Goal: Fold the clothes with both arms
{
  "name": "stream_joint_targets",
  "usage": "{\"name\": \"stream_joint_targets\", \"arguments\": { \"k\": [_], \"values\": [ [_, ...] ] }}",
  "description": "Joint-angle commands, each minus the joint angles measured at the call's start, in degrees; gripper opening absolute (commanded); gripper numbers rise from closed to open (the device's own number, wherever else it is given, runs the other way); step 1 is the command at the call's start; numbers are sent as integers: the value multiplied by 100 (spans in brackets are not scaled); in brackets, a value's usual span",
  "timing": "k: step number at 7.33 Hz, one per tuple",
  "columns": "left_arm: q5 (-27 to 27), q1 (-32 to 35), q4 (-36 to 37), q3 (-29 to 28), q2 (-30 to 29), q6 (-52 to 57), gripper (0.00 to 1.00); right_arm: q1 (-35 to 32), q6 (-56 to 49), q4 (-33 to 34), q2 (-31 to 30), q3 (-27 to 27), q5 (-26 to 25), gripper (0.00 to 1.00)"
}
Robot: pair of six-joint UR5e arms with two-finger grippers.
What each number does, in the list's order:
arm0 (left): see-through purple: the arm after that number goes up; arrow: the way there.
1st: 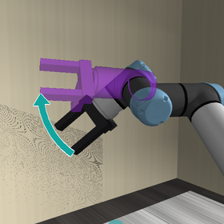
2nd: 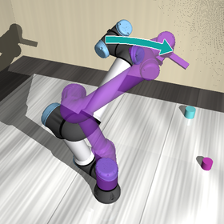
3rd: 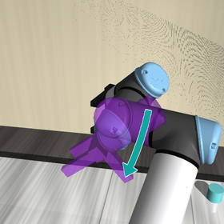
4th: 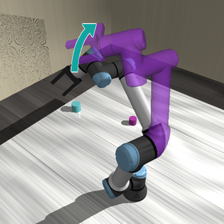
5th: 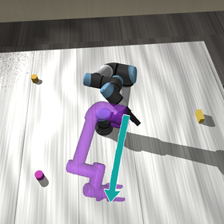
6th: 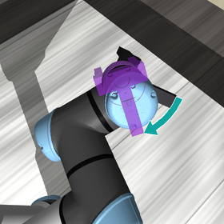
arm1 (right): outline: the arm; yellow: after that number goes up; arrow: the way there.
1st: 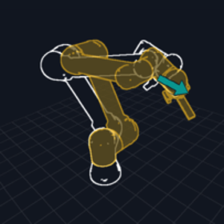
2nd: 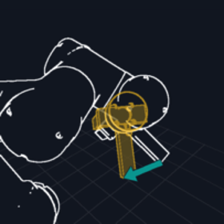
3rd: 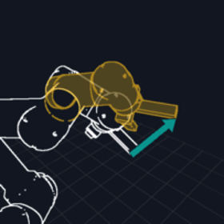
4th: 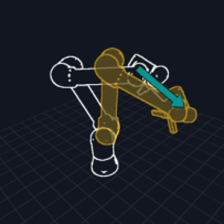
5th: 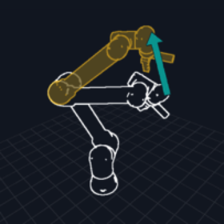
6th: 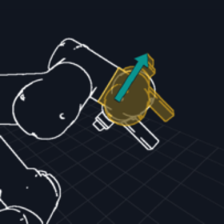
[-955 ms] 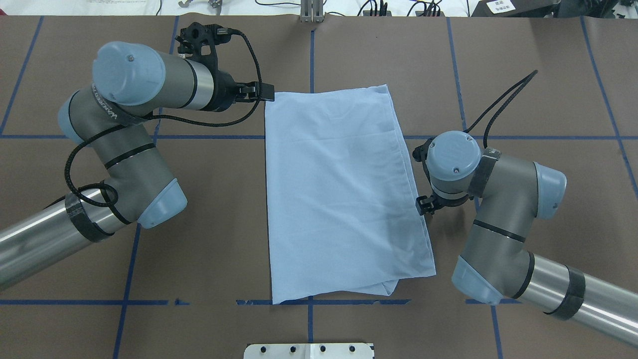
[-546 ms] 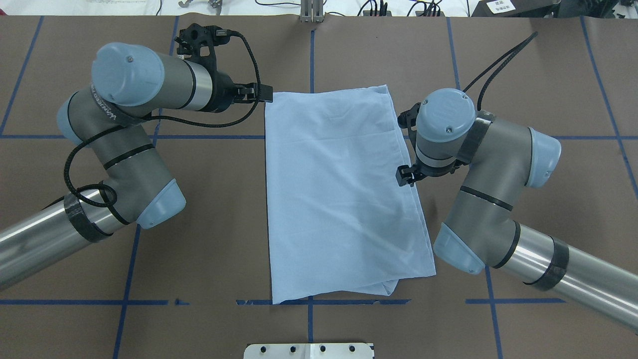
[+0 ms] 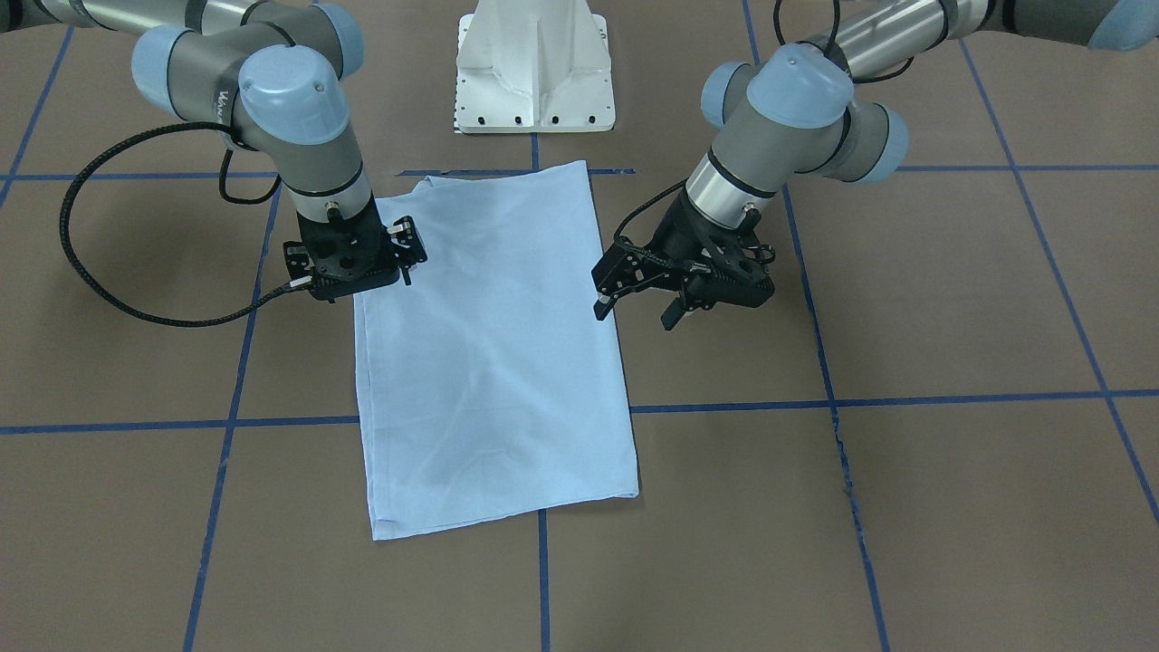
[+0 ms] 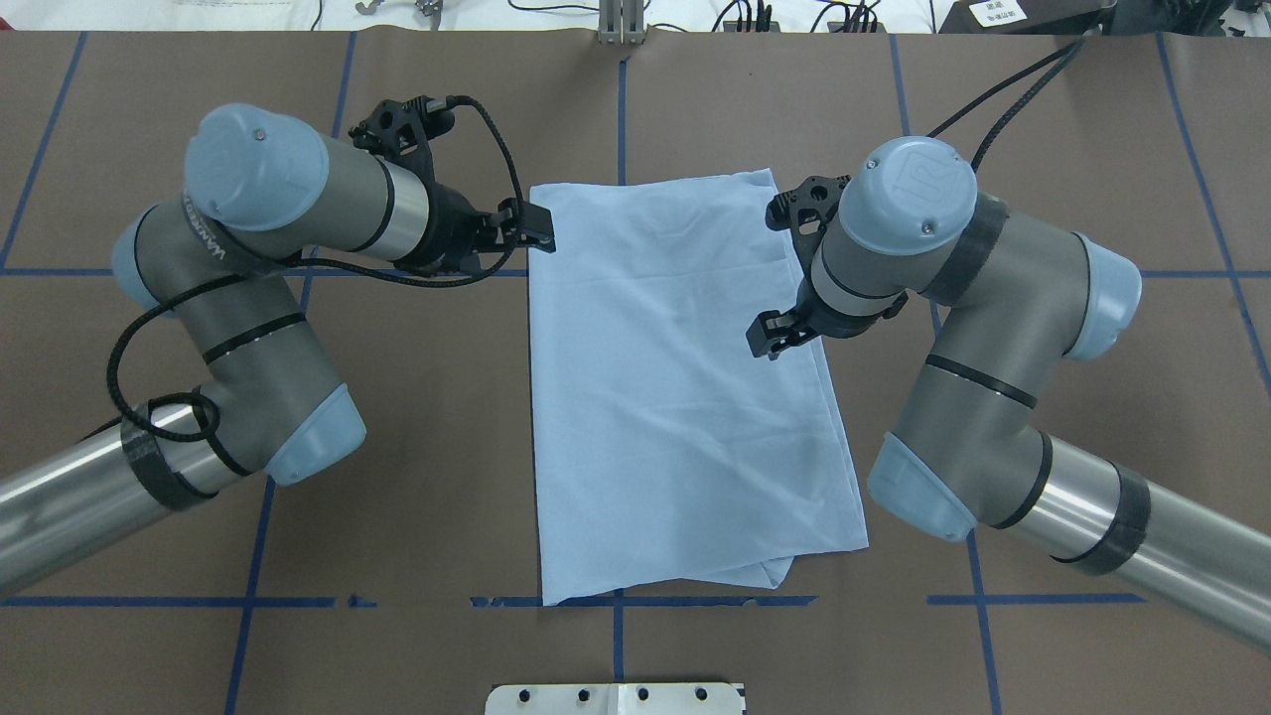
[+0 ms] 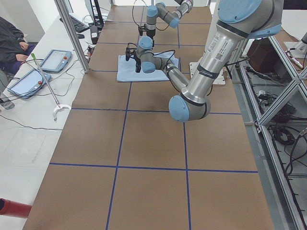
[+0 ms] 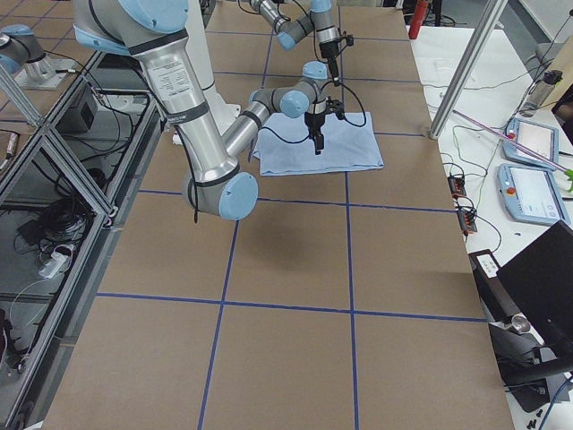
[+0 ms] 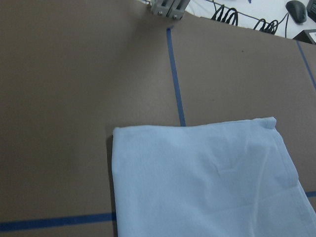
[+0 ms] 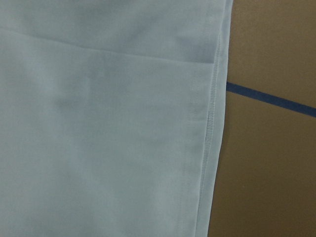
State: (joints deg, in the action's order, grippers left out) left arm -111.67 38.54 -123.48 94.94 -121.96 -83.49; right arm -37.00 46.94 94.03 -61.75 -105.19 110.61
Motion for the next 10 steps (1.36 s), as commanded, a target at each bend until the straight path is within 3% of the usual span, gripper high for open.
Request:
{"name": "stream_joint_targets", "arguments": {
  "k": [1,3,5,8,10],
  "values": [
    [20,-765,609,760,479,-1480,100,-1,812,-104,-188,-475,397,100],
    [924,-1775,1876,1202,437,-2378,100,-9,1315,-86,-232,-696,567,100],
    [1365,-2619,1915,1002,411,-2918,98,-9,1336,-104,-232,-687,567,100],
    [1411,-2772,1915,904,314,-2971,97,-9,1345,-113,-241,-670,558,100],
    [1515,-2860,1915,852,322,-2962,89,-9,1345,-113,-241,-679,549,100]
  ]
}}
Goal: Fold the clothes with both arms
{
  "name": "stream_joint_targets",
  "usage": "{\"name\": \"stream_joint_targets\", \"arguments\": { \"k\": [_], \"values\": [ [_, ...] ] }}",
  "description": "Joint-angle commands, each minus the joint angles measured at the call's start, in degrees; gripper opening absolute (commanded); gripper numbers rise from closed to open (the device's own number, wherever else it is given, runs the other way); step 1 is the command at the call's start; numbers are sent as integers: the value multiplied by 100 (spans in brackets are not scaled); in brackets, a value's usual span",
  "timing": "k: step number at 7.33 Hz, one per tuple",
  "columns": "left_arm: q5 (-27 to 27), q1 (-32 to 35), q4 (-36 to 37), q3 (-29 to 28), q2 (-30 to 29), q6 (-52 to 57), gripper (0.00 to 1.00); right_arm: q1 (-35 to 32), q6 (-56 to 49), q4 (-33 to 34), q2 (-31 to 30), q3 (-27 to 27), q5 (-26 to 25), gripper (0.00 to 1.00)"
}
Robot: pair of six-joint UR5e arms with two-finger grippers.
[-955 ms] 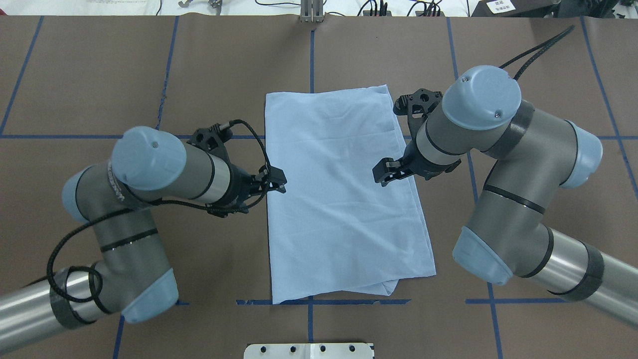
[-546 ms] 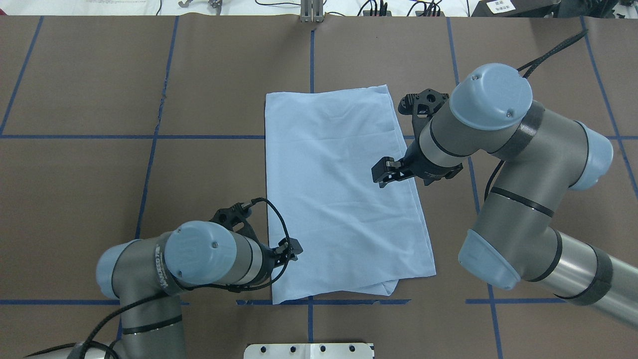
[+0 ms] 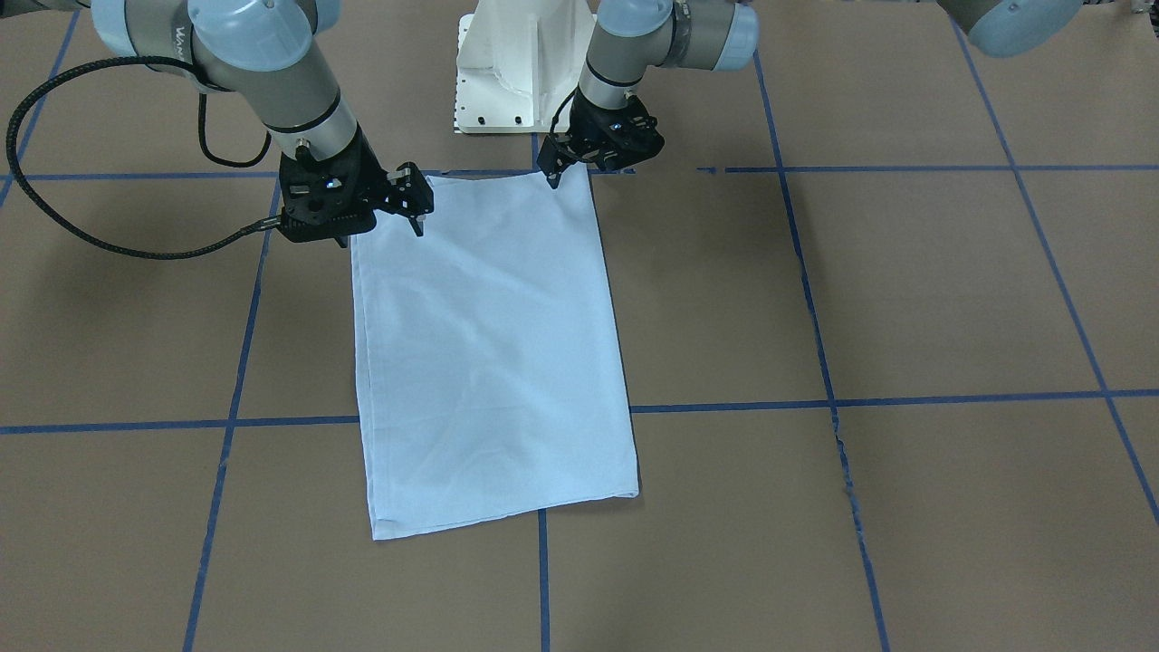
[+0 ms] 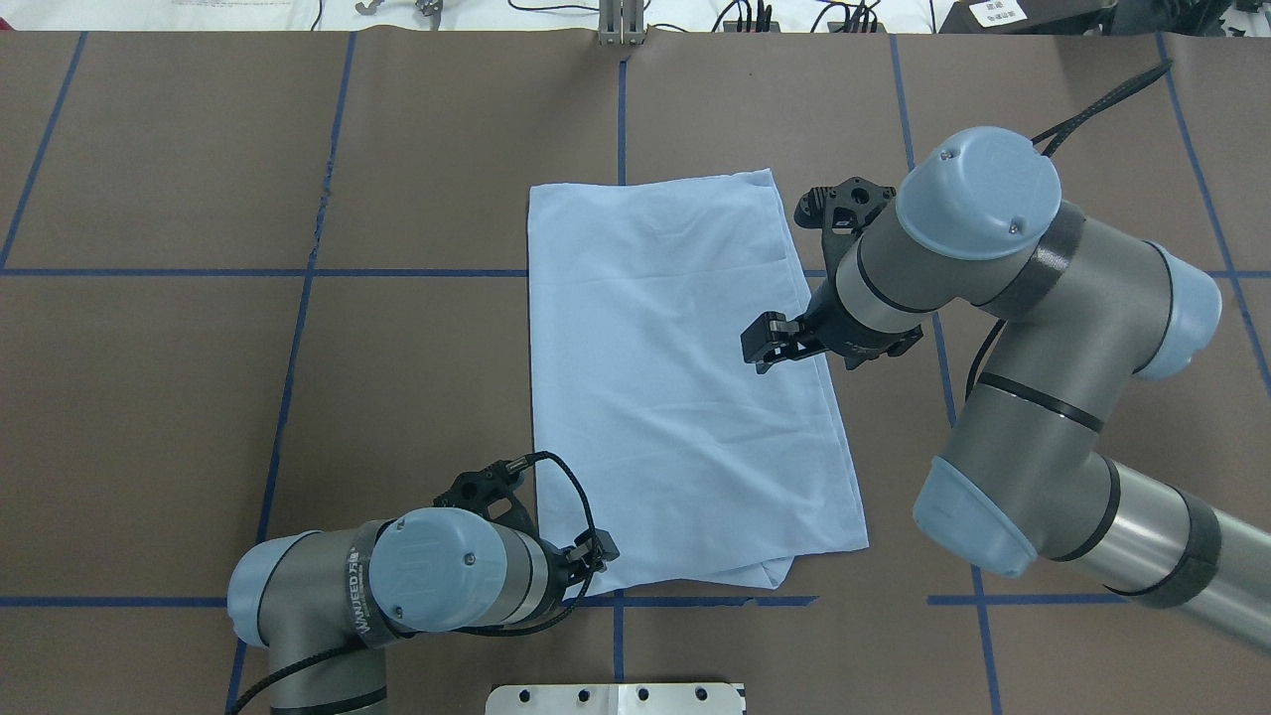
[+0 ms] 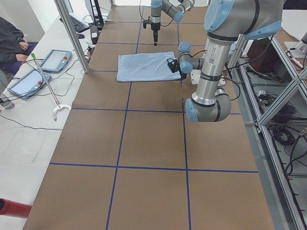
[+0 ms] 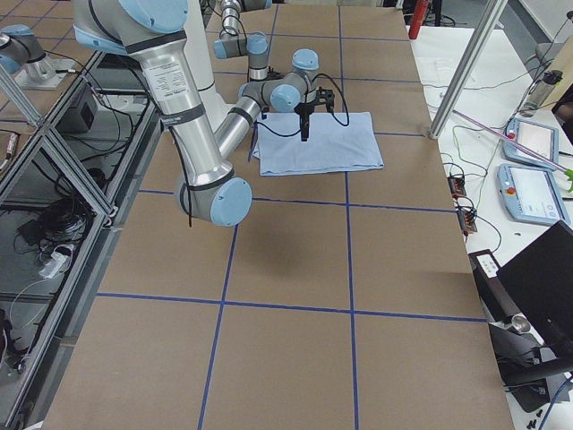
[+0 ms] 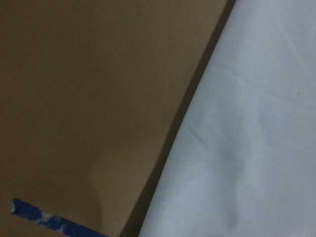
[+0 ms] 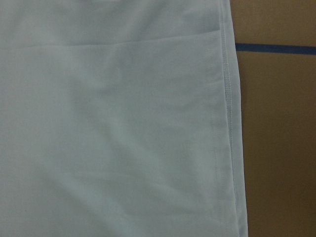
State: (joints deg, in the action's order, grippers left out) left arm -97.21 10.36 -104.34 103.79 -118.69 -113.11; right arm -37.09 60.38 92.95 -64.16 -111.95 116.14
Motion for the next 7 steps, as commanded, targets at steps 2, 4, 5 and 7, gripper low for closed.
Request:
{"name": "stream_joint_targets", "arguments": {
  "k": [2,4,5,7],
  "values": [
    [62,-43,2,-26,-5,0,72,0,0,-5,8,6,-4,100],
    [62,-43,2,-26,-14,0,55,0,0,-5,8,-3,-4,100],
    [62,-43,2,1,-14,0,43,0,0,-5,0,-3,-4,100],
    [62,-43,10,53,-5,9,10,0,0,4,0,-3,-4,100]
  ]
}}
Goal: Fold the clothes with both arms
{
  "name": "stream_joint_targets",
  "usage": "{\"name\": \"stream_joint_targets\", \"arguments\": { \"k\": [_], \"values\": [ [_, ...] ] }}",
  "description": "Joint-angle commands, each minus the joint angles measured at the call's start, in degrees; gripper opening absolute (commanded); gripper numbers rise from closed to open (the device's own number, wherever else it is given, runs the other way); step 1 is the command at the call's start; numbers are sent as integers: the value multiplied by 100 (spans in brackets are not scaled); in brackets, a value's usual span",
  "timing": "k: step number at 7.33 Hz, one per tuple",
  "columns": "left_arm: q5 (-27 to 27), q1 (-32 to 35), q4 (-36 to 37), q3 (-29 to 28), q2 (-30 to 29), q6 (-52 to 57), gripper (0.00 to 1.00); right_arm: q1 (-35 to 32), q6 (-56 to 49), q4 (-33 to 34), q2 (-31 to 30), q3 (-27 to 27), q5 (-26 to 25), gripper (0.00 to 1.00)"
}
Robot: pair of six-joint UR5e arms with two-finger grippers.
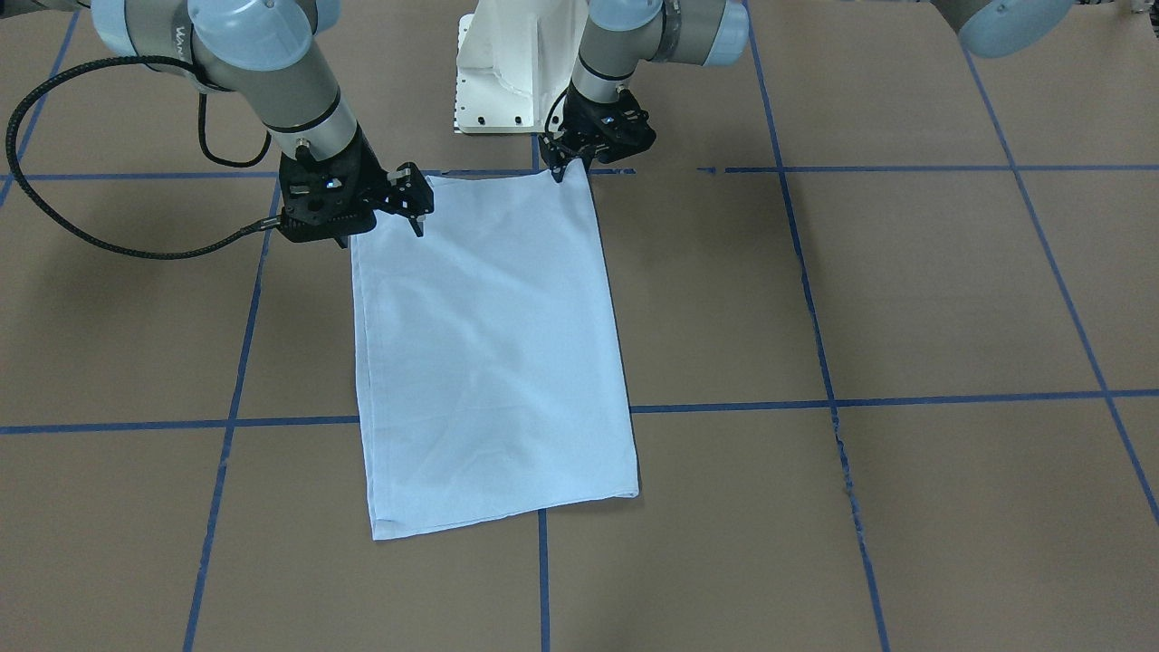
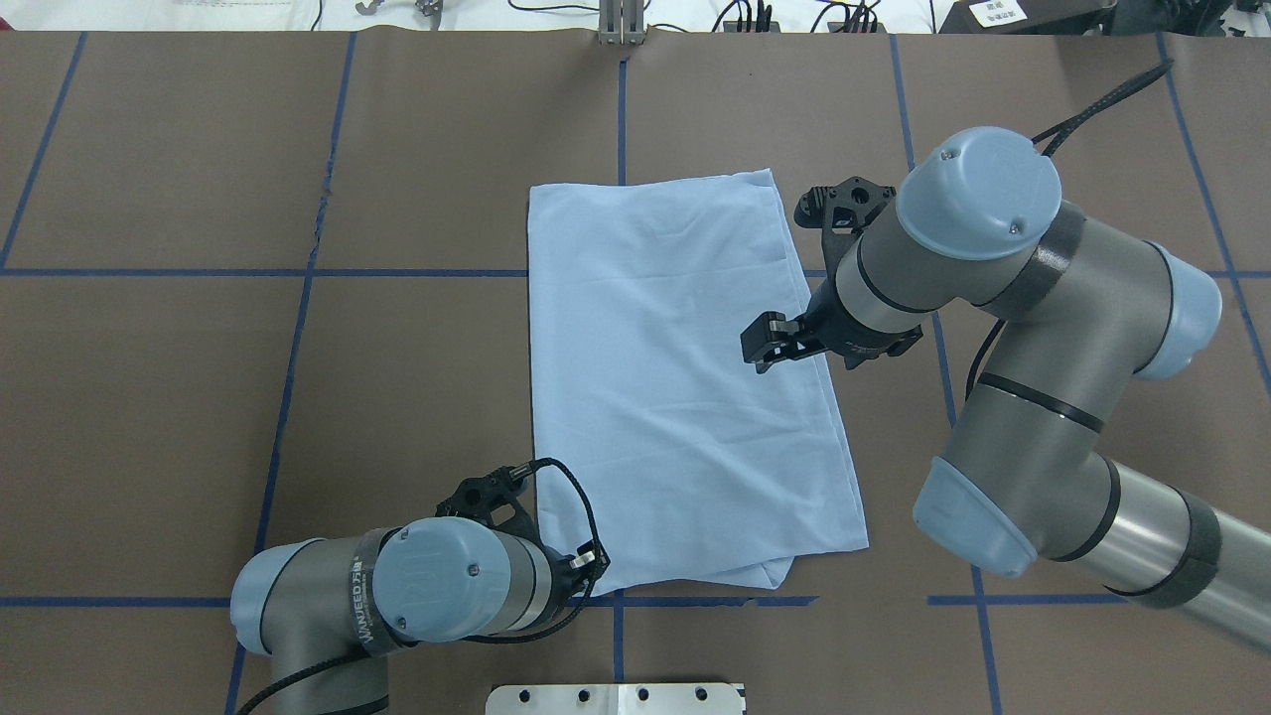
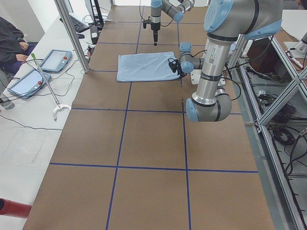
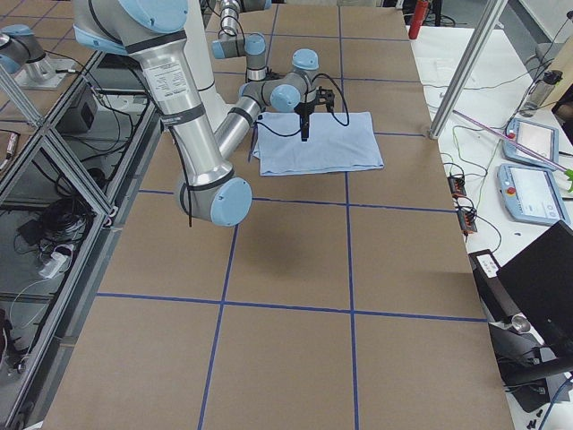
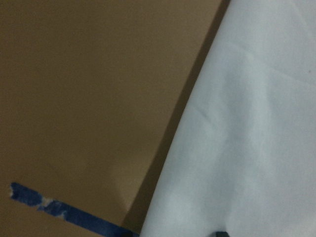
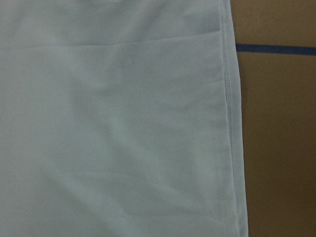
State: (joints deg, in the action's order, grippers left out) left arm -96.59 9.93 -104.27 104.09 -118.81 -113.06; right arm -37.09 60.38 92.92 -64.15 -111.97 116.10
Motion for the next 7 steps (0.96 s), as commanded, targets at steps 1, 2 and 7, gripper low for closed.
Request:
{"name": "stream_joint_targets", "arguments": {
  "k": [1,2,7],
  "values": [
    [8,9,3,32,24,47,0,0,0,-2,-1,0,0,100],
    [0,18,3,102,50,91,0,0,9,7,-1,0,0,100],
    [-27,62,618,709,165,653,0,1120,2507,-2,-63,-70,-743,100]
  ]
}}
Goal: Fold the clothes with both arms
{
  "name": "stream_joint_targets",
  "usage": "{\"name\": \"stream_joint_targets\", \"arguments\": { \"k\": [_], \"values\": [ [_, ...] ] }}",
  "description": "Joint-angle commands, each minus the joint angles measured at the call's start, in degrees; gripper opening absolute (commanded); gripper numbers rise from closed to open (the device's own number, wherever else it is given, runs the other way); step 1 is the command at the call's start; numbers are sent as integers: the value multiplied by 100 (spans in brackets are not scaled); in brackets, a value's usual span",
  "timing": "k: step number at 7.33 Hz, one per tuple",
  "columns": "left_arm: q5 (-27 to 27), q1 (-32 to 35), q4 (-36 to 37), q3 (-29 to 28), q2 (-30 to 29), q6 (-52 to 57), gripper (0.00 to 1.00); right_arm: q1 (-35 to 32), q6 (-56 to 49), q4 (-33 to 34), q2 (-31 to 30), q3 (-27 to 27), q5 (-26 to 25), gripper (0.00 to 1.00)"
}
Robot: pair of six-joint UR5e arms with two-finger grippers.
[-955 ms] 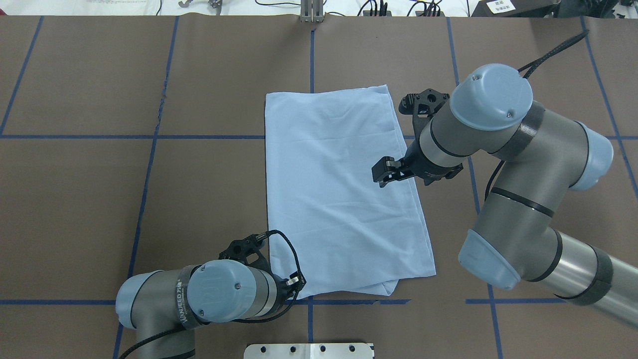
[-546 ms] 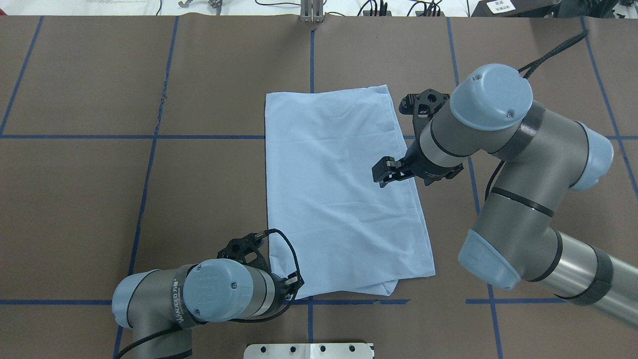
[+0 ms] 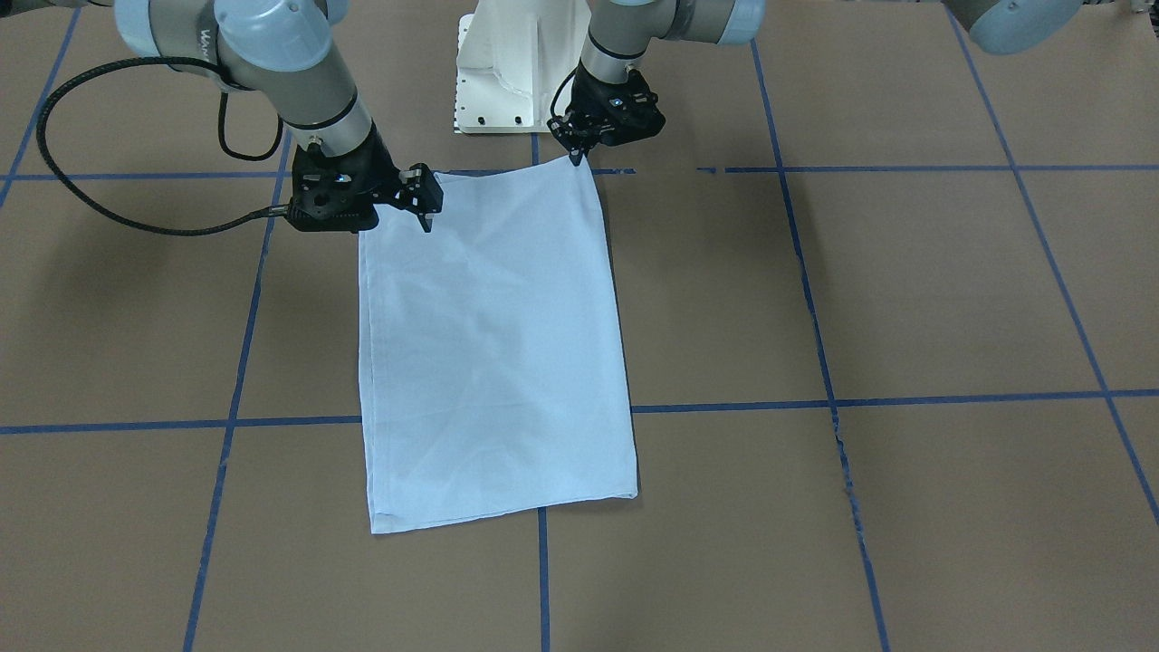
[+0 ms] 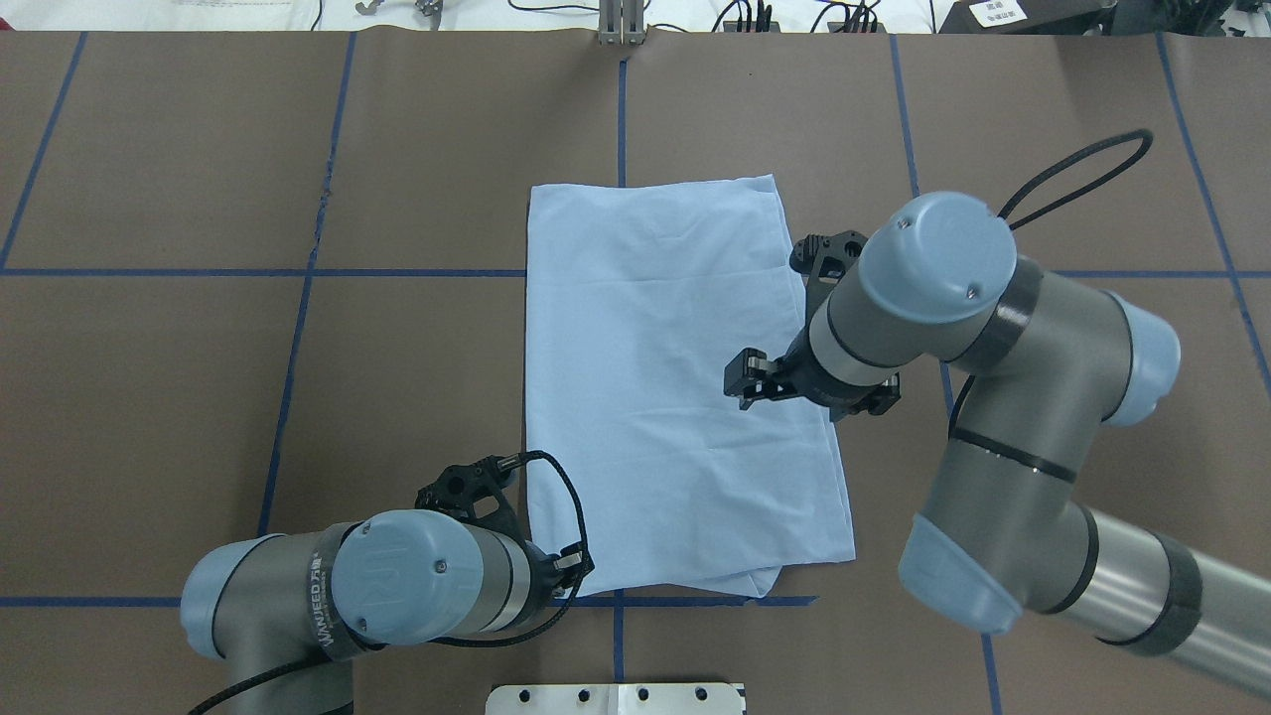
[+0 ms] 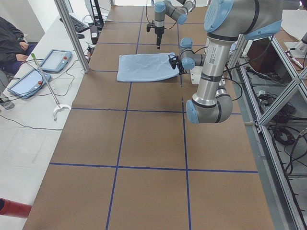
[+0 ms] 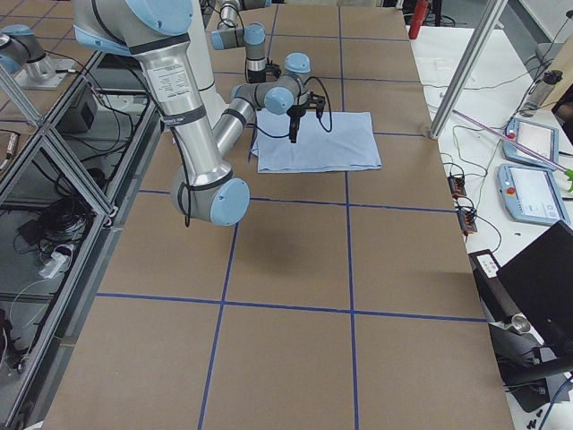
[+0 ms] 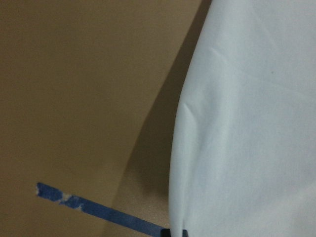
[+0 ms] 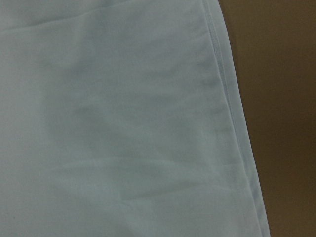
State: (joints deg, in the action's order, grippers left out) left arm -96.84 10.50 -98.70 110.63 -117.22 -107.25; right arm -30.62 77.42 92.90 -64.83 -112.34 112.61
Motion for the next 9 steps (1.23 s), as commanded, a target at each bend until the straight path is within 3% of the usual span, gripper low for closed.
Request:
{"name": "stream_joint_targets", "arguments": {
  "k": [1,4,9],
  "values": [
    [-2,-4,61,55,6,73,0,809,1523,0,-3,-112,-771,100],
    [-11,-21,52,55,-20,73,0,1794,3012,-44,-249,-166,-2143,100],
    [-37,-39,26,64,-108,64,0,2016,3059,-53,-476,-25,-2173,100]
  ]
}}
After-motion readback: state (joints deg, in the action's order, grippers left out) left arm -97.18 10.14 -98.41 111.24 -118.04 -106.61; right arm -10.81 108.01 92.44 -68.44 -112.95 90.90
